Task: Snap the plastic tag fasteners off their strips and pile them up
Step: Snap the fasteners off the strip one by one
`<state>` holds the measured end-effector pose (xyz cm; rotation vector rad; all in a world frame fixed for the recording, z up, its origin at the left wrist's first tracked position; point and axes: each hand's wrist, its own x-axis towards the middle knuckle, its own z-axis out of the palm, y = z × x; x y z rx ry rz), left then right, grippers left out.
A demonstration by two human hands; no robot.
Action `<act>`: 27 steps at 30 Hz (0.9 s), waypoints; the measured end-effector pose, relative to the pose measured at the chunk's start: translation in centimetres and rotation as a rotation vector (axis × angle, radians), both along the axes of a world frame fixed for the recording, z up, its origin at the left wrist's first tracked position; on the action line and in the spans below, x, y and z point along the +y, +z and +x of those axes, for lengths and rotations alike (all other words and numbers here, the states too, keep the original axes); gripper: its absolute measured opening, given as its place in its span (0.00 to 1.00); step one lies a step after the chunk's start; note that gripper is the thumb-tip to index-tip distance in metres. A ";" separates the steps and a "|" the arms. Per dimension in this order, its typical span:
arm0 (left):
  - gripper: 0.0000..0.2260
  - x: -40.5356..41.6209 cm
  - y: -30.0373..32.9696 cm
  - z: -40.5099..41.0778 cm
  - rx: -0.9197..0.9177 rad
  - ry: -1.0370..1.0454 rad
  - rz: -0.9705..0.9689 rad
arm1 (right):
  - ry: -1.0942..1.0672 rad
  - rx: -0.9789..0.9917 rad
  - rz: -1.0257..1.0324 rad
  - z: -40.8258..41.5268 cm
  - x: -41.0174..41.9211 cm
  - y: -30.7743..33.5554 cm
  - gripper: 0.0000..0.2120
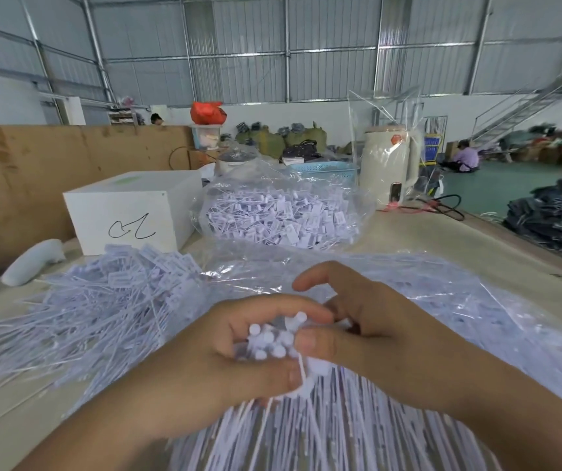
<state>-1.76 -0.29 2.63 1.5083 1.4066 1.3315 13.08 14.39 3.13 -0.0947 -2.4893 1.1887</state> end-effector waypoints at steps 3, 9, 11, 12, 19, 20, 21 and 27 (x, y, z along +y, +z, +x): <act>0.15 -0.2 0.3 -0.3 0.024 -0.050 -0.047 | 0.017 -0.014 0.050 0.1 0.2 -0.2 0.15; 0.07 -0.2 0.4 -0.7 -0.031 0.055 0.008 | -0.054 -0.032 0.125 0.2 0.8 0.1 0.23; 0.07 -0.2 0.3 -0.7 -0.013 0.122 0.026 | -0.096 -0.032 0.118 0.5 1.1 0.3 0.22; 0.08 -0.1 0.3 -0.6 -0.034 0.148 0.034 | -0.132 -0.029 0.111 0.6 1.1 0.4 0.20; 0.07 1.3 -0.4 1.2 -0.171 0.395 0.181 | -0.364 0.204 0.087 -0.8 -0.6 0.4 0.18; 0.08 1.4 -0.3 1.5 -0.227 0.413 0.188 | -0.416 0.250 0.102 -1.0 -0.7 0.3 0.18; 0.11 1.4 -0.2 1.6 -0.284 0.438 0.195 | -0.482 0.294 0.099 -1.0 -0.6 0.3 0.19; 0.05 0.7 0.1 0.7 -0.095 0.442 0.157 | -0.390 0.342 -0.099 0.4 1.1 1.0 0.13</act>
